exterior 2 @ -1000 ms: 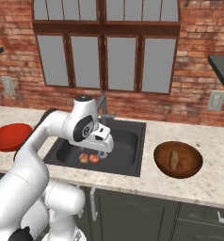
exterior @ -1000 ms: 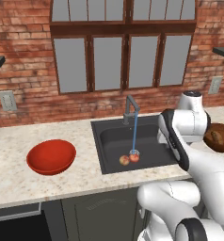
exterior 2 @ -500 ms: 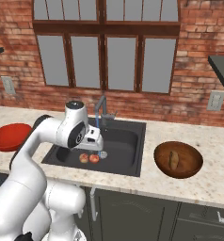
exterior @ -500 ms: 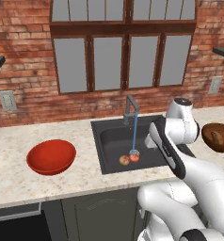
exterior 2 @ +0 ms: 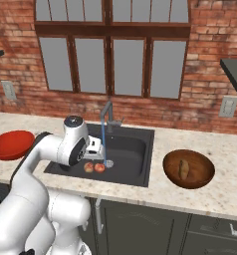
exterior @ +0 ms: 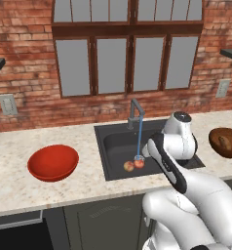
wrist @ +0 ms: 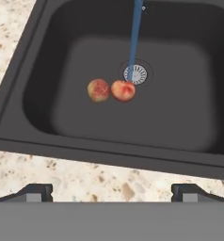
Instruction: Pick the peachs from the sink and place them in one bowl. Place the potato in the other bowl. Then turn off the sink faucet.
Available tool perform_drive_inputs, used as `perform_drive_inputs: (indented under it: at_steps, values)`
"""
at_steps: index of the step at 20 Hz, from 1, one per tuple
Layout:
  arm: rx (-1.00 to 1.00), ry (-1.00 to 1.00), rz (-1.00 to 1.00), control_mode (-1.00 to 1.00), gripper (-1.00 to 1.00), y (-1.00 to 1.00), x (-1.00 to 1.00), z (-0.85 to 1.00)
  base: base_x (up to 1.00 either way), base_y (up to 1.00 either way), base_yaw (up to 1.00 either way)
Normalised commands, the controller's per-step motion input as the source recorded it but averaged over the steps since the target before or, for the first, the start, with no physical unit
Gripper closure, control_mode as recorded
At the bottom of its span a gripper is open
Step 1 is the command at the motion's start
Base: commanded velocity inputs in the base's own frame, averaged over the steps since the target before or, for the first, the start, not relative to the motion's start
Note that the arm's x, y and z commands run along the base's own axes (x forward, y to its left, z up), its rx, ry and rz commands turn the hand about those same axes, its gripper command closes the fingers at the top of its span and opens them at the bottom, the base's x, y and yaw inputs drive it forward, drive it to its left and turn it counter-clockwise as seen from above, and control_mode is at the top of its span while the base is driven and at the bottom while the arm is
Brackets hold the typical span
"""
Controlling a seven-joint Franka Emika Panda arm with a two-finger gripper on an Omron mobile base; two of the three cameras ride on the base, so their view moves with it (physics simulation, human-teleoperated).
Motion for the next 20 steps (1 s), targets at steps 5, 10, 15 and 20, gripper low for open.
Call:
perform_drive_inputs:
  at_steps: [5,10,15,20]
  values:
    - [0.00,0.00,0.00,-1.00,-1.00,0.19,0.15,-0.13,0.00,0.00,0.00]
    - [0.00,0.01,0.00,-1.00,-1.00,0.07,0.05,-0.11,0.00,0.00,0.00]
    - [0.00,0.11,0.03,-1.00,-1.00,0.00,0.00,-0.20,0.00,0.00,0.00]
    - [0.00,0.03,0.04,-1.00,-1.00,0.00,0.25,-0.38,0.00,0.00,0.00]
